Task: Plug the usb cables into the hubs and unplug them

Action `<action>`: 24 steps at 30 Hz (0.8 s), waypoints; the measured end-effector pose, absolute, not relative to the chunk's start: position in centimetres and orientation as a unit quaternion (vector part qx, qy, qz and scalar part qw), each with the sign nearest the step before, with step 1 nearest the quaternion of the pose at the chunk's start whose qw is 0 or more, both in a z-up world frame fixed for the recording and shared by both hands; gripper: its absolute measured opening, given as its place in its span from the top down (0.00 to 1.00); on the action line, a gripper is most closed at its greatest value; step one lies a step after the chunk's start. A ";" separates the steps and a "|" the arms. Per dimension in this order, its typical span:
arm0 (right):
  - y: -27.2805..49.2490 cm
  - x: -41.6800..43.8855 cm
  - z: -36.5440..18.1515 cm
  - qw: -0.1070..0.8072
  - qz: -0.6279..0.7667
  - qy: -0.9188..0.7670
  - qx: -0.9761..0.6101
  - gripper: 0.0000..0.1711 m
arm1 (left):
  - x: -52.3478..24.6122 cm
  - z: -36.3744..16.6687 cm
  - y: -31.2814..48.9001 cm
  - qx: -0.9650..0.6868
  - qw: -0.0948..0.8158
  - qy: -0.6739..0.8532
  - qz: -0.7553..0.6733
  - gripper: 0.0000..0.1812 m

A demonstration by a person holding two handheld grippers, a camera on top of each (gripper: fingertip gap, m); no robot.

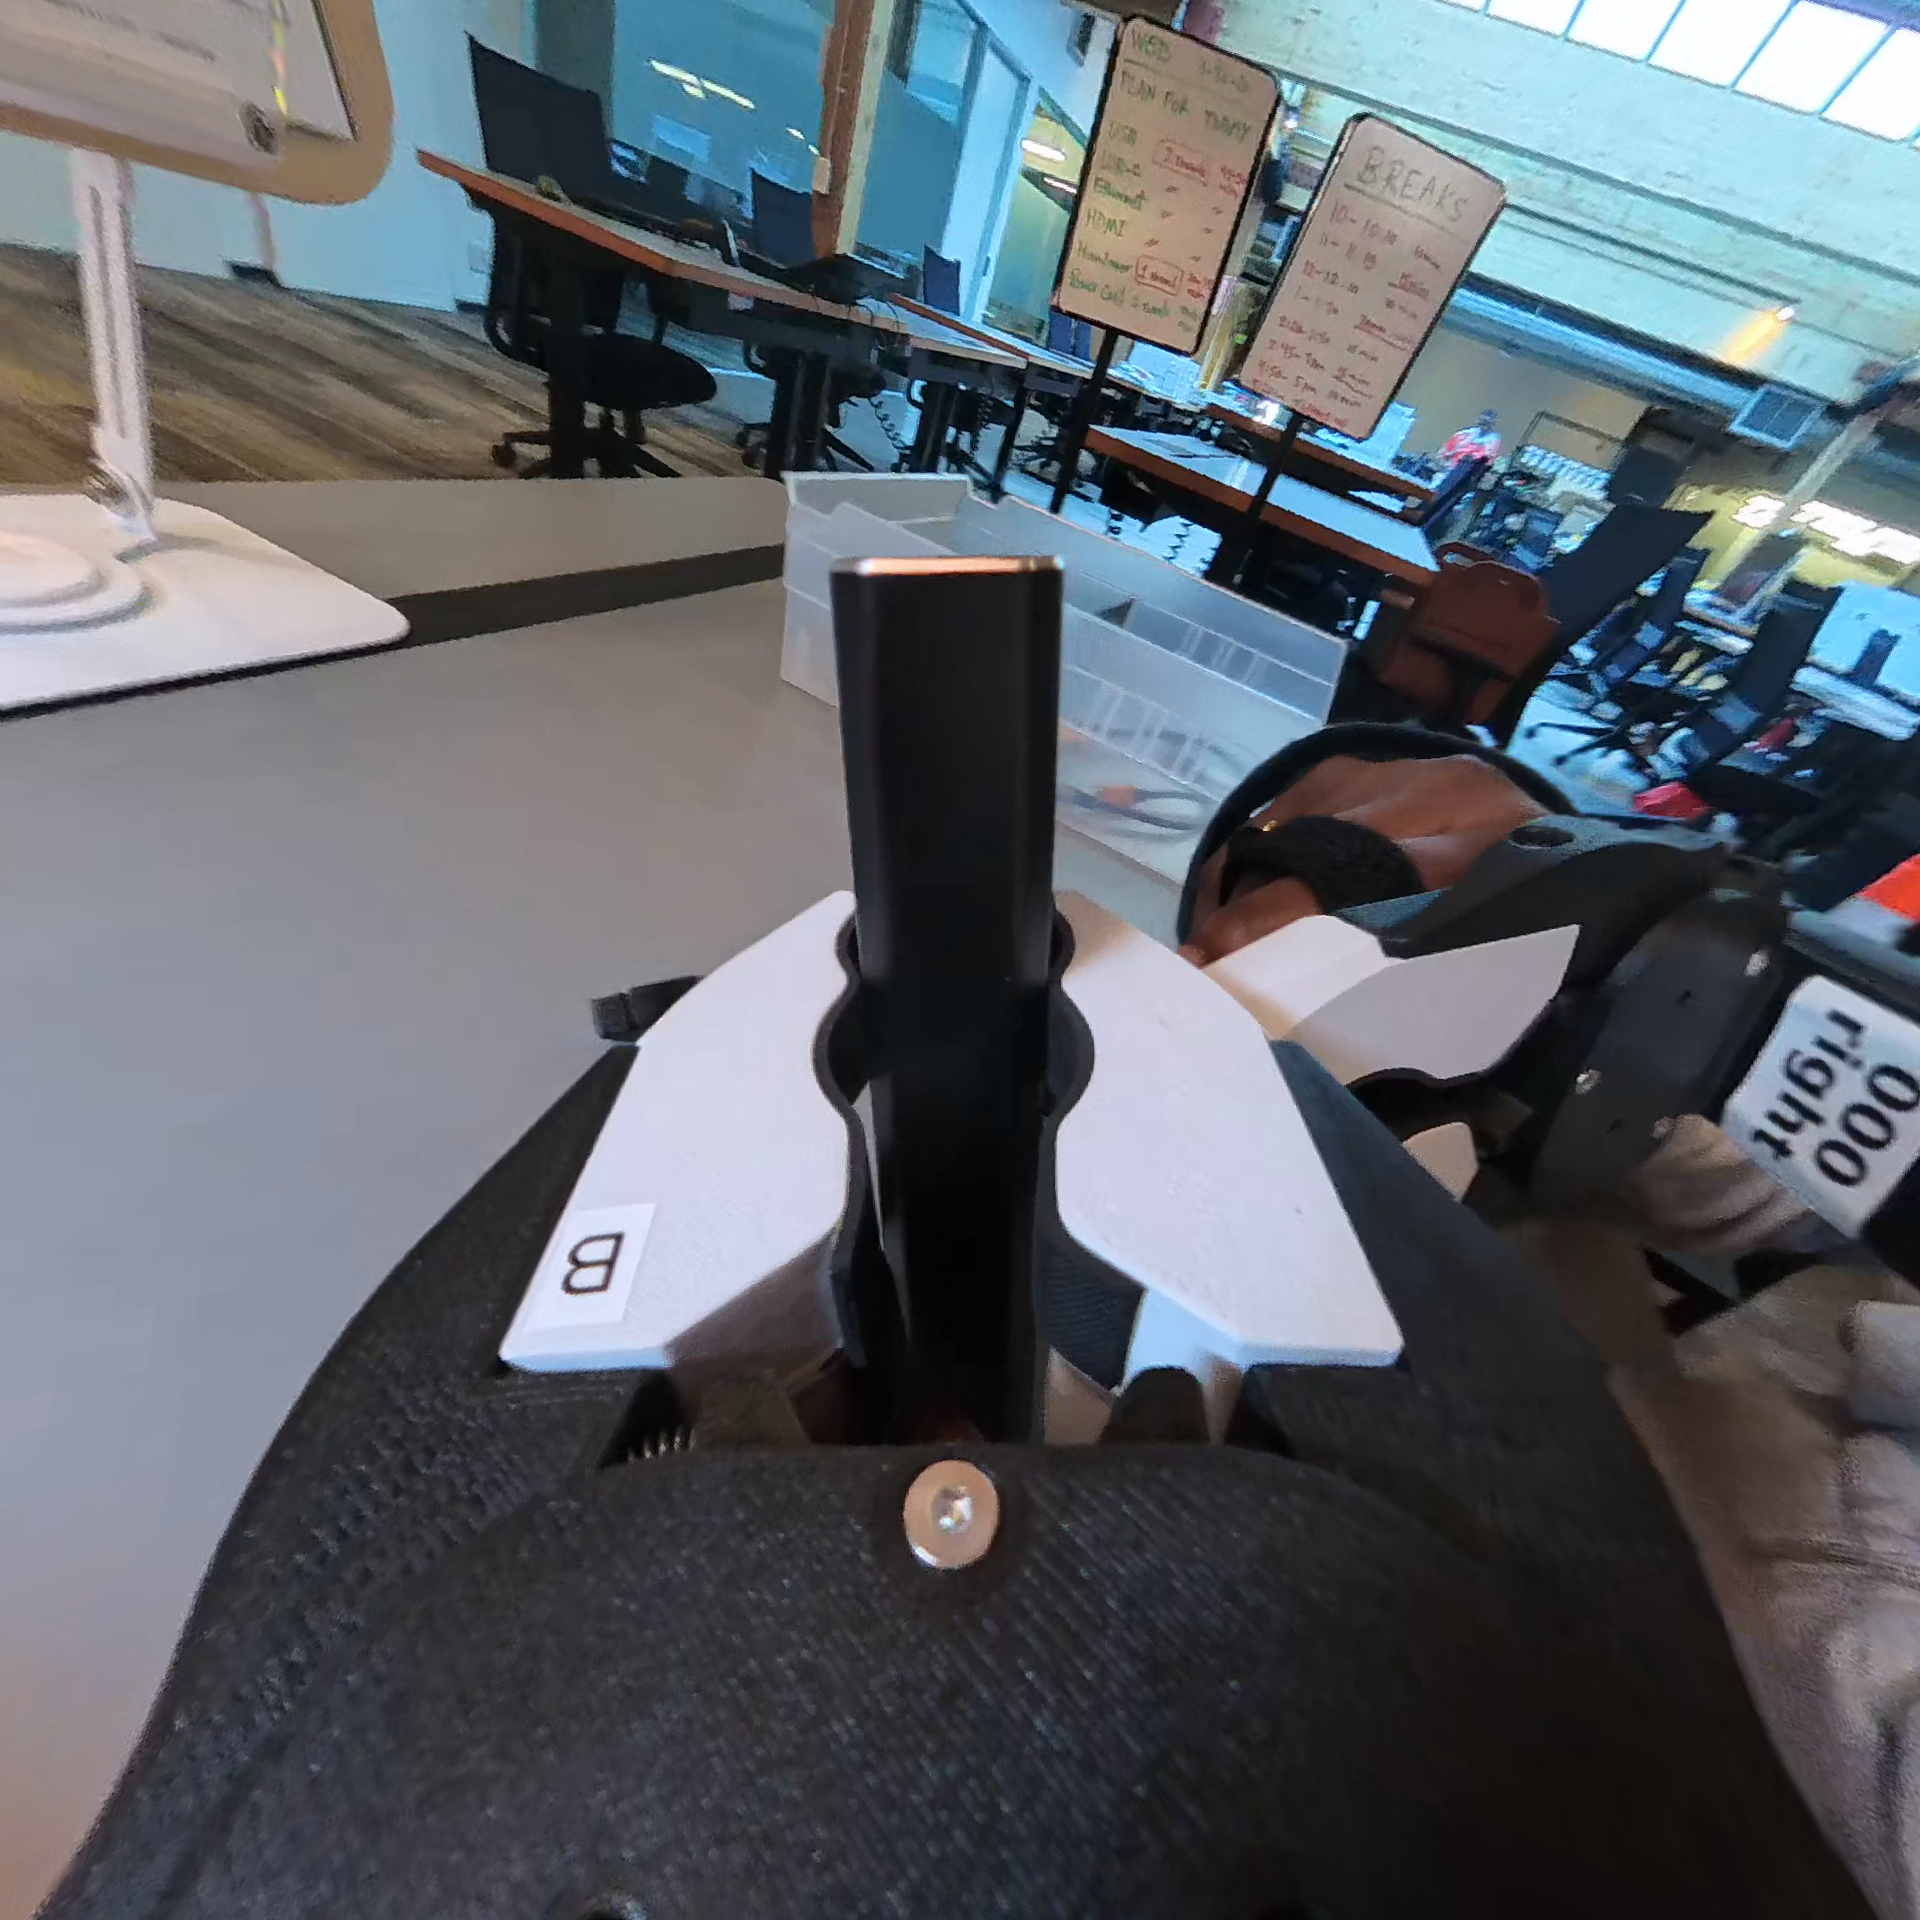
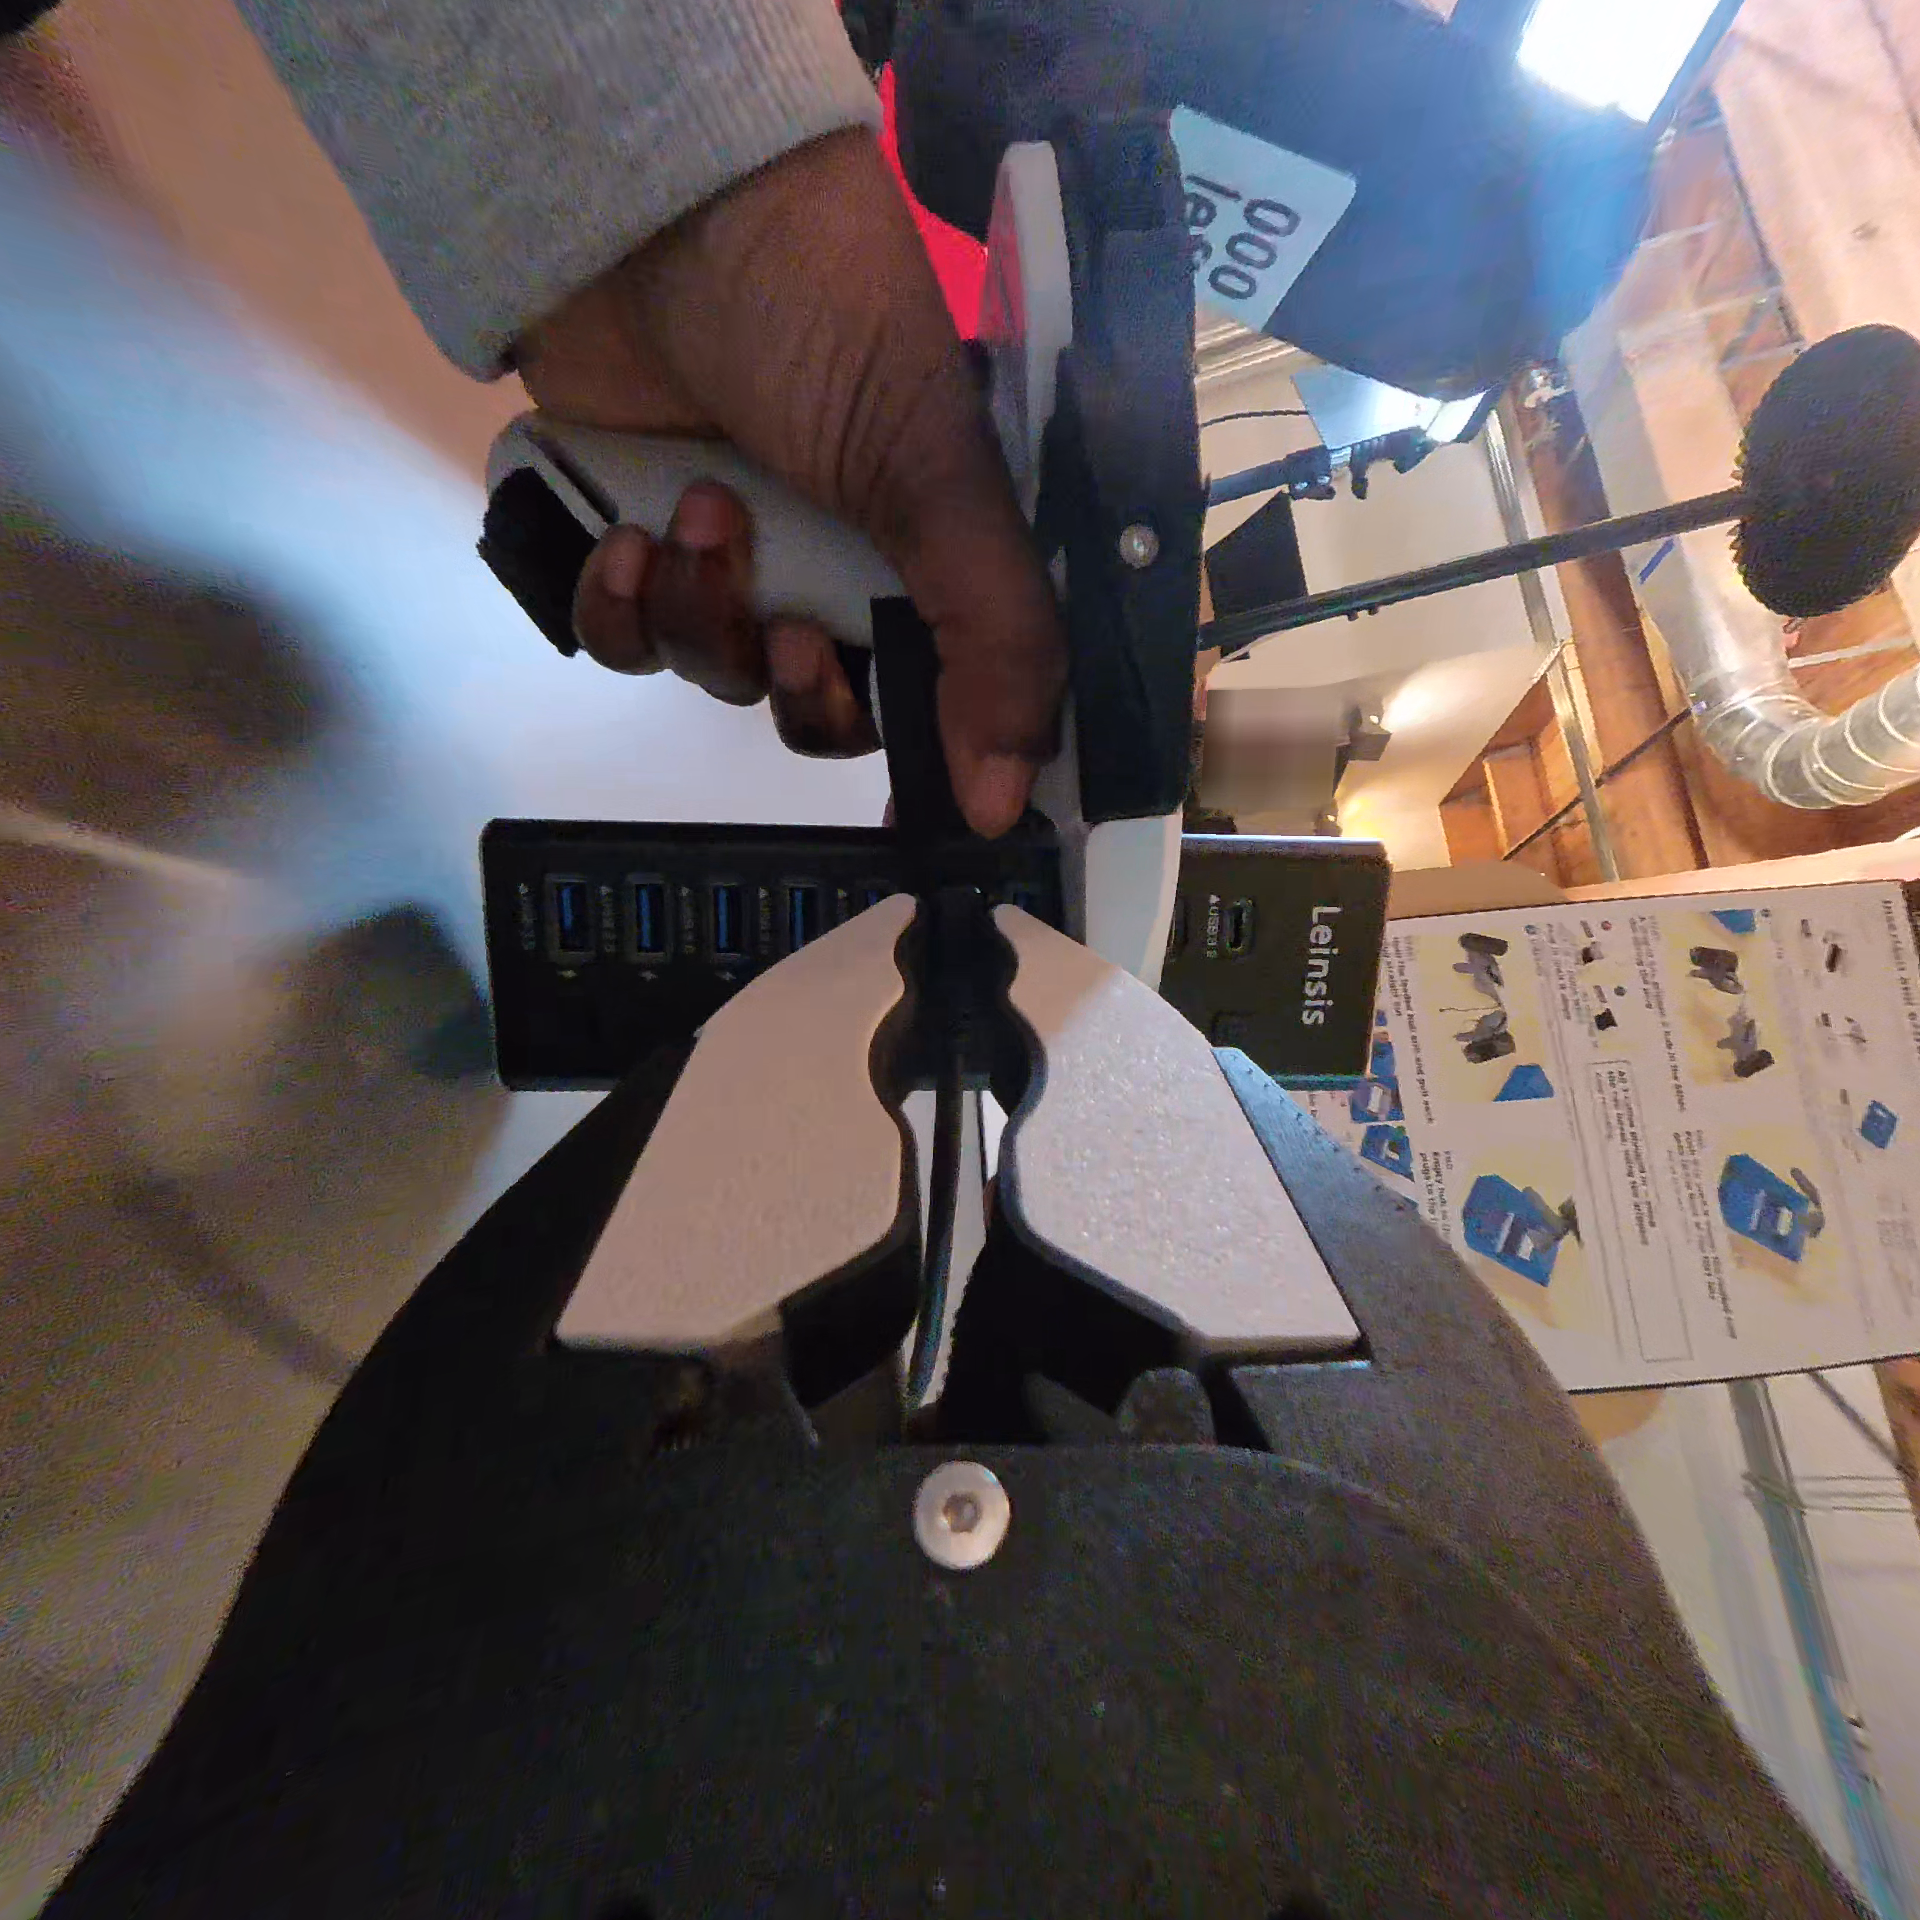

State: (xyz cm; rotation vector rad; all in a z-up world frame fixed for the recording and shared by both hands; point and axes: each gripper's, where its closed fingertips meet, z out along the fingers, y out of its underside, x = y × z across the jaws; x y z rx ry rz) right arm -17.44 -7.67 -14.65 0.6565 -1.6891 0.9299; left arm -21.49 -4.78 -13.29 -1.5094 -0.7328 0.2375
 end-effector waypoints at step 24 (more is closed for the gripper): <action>-5.8 -16.3 -11.2 0.538 0.382 -0.692 0.293 0.96 | -20.9 -9.0 -4.4 -0.685 0.615 -0.240 0.308 0.80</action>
